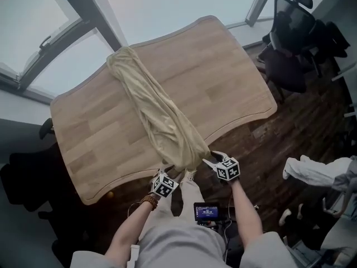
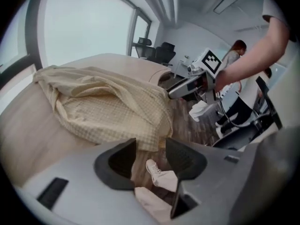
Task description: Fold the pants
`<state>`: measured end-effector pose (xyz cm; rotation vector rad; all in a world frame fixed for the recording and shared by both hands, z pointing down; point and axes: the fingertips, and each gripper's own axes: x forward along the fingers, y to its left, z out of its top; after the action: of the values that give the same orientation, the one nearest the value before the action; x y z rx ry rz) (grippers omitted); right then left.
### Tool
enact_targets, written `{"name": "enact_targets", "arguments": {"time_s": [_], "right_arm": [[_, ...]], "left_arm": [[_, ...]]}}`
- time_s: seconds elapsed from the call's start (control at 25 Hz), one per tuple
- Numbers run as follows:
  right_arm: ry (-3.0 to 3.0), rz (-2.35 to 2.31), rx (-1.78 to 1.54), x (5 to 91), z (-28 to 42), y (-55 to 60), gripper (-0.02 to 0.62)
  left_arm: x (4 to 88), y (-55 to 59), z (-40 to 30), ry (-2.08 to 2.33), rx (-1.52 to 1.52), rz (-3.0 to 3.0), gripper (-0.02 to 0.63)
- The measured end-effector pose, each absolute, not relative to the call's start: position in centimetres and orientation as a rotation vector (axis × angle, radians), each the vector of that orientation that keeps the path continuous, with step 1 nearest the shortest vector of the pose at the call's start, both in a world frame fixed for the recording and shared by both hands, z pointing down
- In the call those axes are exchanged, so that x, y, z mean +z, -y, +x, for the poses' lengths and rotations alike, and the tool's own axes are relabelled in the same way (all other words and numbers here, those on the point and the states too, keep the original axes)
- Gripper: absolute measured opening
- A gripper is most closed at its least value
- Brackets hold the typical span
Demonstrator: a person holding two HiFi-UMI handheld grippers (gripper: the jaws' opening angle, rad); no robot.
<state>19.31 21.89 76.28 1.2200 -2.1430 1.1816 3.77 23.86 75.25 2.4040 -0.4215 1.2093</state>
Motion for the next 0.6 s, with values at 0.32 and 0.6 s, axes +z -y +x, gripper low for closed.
{"name": "enact_targets", "arguments": {"time_s": [0.32, 0.6], "right_arm": [[2.183, 1.262, 1.249, 77.4, 20.4, -19.4, 0.238], [2.287, 0.965, 1.241, 76.7, 16.6, -21.7, 0.208]], "left_arm": [[75.0, -24.3, 3.4, 0.771, 0.834, 2.095, 0.218], [75.6, -26.4, 3.4, 0.783, 0.715, 2.073, 0.228]]}}
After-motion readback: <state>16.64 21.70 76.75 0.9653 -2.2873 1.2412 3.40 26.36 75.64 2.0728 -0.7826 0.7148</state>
